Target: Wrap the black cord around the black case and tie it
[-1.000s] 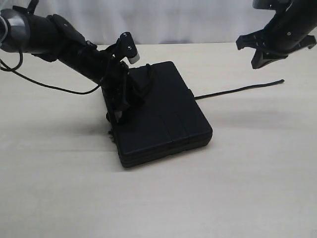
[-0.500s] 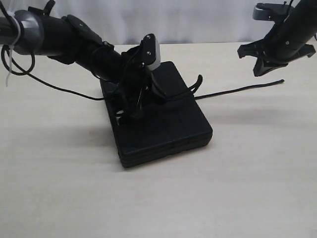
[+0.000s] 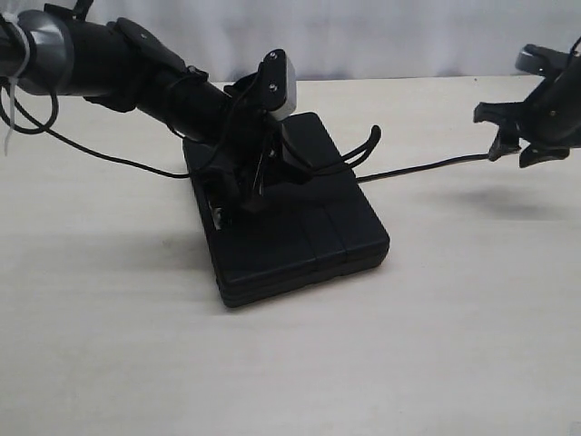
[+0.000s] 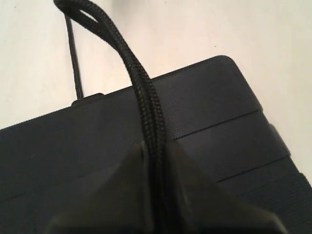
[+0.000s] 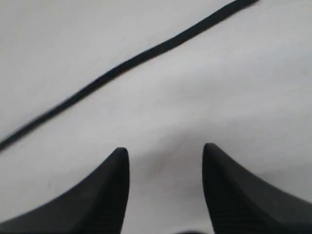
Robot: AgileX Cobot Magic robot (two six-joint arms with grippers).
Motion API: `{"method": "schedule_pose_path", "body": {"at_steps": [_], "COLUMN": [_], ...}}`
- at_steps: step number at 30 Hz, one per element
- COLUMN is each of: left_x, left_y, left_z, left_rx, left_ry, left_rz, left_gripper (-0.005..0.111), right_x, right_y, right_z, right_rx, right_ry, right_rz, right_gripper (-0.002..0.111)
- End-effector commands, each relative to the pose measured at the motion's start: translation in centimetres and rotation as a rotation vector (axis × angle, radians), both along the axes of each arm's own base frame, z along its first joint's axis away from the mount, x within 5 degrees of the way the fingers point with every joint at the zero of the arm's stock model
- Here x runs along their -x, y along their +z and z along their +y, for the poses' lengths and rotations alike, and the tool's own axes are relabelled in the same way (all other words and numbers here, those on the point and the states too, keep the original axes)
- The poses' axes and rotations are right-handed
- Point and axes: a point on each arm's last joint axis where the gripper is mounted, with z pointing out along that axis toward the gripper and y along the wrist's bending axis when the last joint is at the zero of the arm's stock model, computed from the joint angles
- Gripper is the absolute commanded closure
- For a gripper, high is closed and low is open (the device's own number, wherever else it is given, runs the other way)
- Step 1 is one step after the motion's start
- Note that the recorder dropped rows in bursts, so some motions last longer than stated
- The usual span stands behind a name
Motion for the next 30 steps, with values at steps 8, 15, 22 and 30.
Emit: {"method": "schedule_pose_path", "body": {"at_steps": [8, 15, 22, 30], "left_x": [0.1, 0.0, 0.0, 0.0], "left_y": [0.3, 0.3, 0.2, 0.2], "left_z": [-0.1, -0.1, -0.1, -0.1], "left_rx": [0.008, 0.006, 0.003, 0.003], "left_ry": [0.005, 0.013, 0.014, 0.026], "left_rz": [-0.005, -0.012, -0.013, 0.002], "left_gripper": [0.107, 0.107, 0.107, 0.107], "right_x": [-3.4, -4.8, -6.0, -8.0], "right_y": [-5.8, -7.8, -10.4, -11.3], "right_z": [-1.9, -1.7, 0.3, 5.4], "right_rx": [-0.261, -0.305, -0.301, -0.241], "right_ry": [-0.298, -0.272, -0.185, 0.088], "right_rz": [-0.101, -0.037, -0.014, -0.047], "right_gripper": [0.062, 0.062, 0.081, 0.104]}}
